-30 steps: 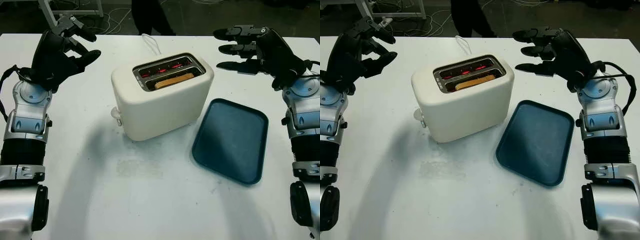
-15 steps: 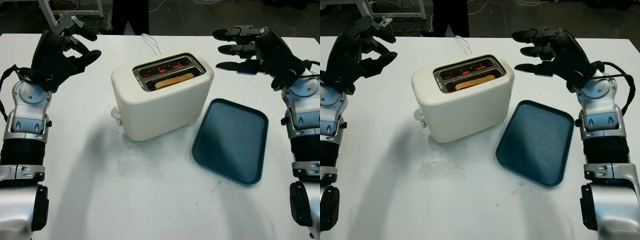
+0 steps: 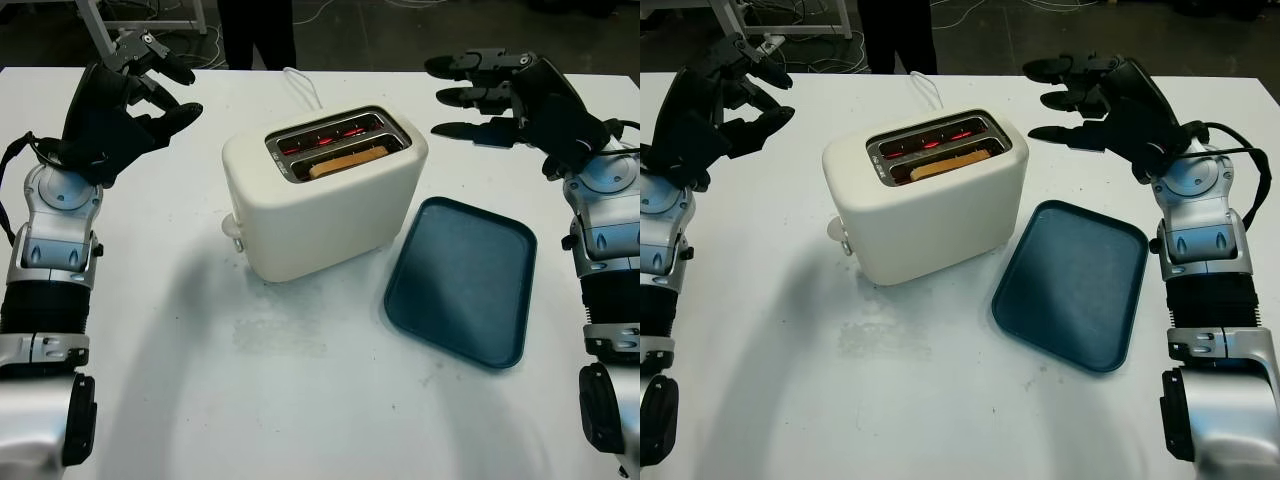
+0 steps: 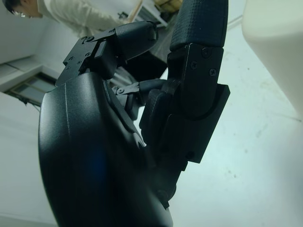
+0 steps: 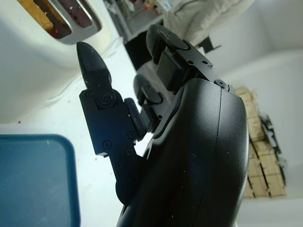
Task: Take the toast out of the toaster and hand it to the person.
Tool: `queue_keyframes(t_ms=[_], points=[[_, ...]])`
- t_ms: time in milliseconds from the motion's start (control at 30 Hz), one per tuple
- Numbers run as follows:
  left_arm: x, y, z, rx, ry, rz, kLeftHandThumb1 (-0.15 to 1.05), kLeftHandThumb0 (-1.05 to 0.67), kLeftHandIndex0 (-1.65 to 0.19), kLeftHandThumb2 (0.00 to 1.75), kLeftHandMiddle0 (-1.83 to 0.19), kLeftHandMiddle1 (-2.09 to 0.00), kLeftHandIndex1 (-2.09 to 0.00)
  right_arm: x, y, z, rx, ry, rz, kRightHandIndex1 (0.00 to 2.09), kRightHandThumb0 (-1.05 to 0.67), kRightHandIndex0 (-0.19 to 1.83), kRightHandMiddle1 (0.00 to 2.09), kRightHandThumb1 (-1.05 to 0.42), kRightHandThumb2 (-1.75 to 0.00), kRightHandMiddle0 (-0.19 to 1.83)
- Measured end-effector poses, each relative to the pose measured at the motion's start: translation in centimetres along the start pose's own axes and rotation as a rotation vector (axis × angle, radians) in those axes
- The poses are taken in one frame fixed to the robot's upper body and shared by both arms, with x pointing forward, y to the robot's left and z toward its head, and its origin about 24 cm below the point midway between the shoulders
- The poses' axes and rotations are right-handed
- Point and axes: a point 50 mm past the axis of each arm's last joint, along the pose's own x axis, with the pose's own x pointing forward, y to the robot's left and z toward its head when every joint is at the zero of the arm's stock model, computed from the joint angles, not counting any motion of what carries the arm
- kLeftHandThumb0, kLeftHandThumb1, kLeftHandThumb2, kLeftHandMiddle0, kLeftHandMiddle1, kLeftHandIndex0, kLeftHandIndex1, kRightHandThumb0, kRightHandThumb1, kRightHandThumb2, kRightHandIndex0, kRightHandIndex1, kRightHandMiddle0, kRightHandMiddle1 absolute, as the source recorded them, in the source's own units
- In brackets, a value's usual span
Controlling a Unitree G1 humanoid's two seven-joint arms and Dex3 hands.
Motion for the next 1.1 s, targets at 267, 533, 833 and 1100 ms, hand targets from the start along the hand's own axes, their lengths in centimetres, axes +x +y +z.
queue_keyframes(t_ms=[267, 533, 833, 1100], points=[[-0.7, -0.1, -0.2, -0.053, 0.022, 0.004, 0.92, -1.05, -0.30, 0.25, -0.32, -1.51, -1.43, -0.8, 0.3, 0.3, -0.001, 0.033, -0.012, 0.01, -0.38, 0.66, 0.00, -0.88, -0.01, 0.61], [-1.4, -0.5, -0.6, -0.084, 0.037, 0.004, 0.92, -1.05, -0.28, 0.25, -0.28, -1.52, -1.44, -1.7, 0.5, 0.2, 0.018, 0.070, -0.019, 0.00, -0.39, 0.63, 0.00, -0.89, 0.00, 0.57], [-1.4, -0.5, -0.1, -0.082, 0.014, -0.007, 0.92, -1.05, -0.29, 0.24, -0.28, -1.50, -1.40, -2.1, 0.6, -0.4, 0.029, 0.091, -0.019, 0.00, -0.41, 0.63, 0.00, -0.88, 0.00, 0.57], [-1.4, -0.5, 0.1, -0.080, 0.010, -0.010, 0.92, -1.05, -0.29, 0.24, -0.28, -1.50, -1.40, -2.1, 0.5, -0.4, 0.038, 0.094, -0.023, 0.00, -0.41, 0.62, 0.00, -0.89, 0.00, 0.56]])
